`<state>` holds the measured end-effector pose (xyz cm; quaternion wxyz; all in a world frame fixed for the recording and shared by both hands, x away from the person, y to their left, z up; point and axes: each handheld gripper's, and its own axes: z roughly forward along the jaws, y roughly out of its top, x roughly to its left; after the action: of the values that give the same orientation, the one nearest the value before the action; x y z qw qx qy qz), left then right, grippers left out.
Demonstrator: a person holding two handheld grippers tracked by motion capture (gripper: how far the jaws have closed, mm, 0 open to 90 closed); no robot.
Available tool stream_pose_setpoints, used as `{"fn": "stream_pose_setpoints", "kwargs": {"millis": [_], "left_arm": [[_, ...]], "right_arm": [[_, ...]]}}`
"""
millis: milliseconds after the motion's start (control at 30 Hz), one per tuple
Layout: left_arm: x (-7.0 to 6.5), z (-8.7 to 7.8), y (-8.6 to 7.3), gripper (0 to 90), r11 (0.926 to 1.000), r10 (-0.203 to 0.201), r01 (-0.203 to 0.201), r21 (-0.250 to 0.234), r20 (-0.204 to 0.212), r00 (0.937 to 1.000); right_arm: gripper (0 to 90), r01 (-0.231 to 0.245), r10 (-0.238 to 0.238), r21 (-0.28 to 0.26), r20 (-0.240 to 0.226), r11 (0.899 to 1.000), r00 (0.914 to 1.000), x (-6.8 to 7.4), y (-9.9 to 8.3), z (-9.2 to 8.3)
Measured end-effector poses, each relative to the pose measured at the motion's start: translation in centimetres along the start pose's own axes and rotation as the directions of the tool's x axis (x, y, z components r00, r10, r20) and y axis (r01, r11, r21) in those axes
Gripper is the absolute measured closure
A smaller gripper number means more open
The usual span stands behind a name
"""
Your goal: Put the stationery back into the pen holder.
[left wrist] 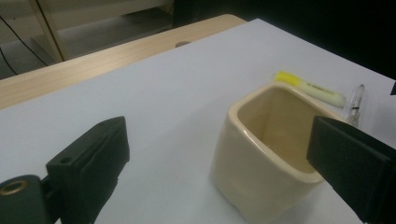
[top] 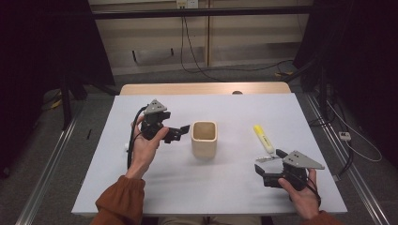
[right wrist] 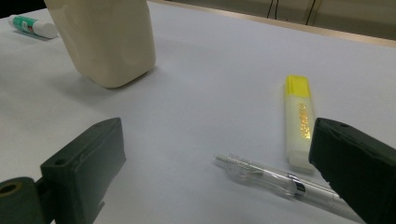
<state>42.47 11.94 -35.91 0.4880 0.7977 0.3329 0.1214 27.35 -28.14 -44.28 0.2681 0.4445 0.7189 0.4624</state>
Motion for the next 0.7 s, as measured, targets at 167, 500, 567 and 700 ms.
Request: {"fn": "stream_pose_setpoints", "kwargs": {"millis": [167, 500, 567, 700], "left_arm": [[0.9, -1.1, -0.1, 5.9, 1.0000, 0.000, 0.000, -0.008, 0.006, 1.0000], [3.4, -3.4, 0.5, 7.1, 0.9997, 0.007, -0.007, -0.021, -0.001, 1.0000], [3.7, -3.5, 0.6, 7.1, 0.9997, 0.022, -0.022, -0.006, 0.015, 0.9996], [4.1, -3.7, 0.8, 9.0, 0.9989, 0.045, -0.046, 0.012, 0.052, 0.9976]], "right_arm": [[3.2, 0.003, -0.003, 0.002, 0.003, 1.000, 1.0000, 0.0, 0.0, 0.1], [3.3, 0.005, -0.005, 0.002, -0.004, 1.000, 1.0000, 0.0, 0.0, 0.1], [3.4, -0.002, 0.002, 0.002, -0.004, 1.000, 1.0000, -0.1, -0.1, 0.1], [3.3, -0.011, 0.011, -0.003, -0.004, 1.000, 0.9999, -0.3, -0.2, 0.0]]}}
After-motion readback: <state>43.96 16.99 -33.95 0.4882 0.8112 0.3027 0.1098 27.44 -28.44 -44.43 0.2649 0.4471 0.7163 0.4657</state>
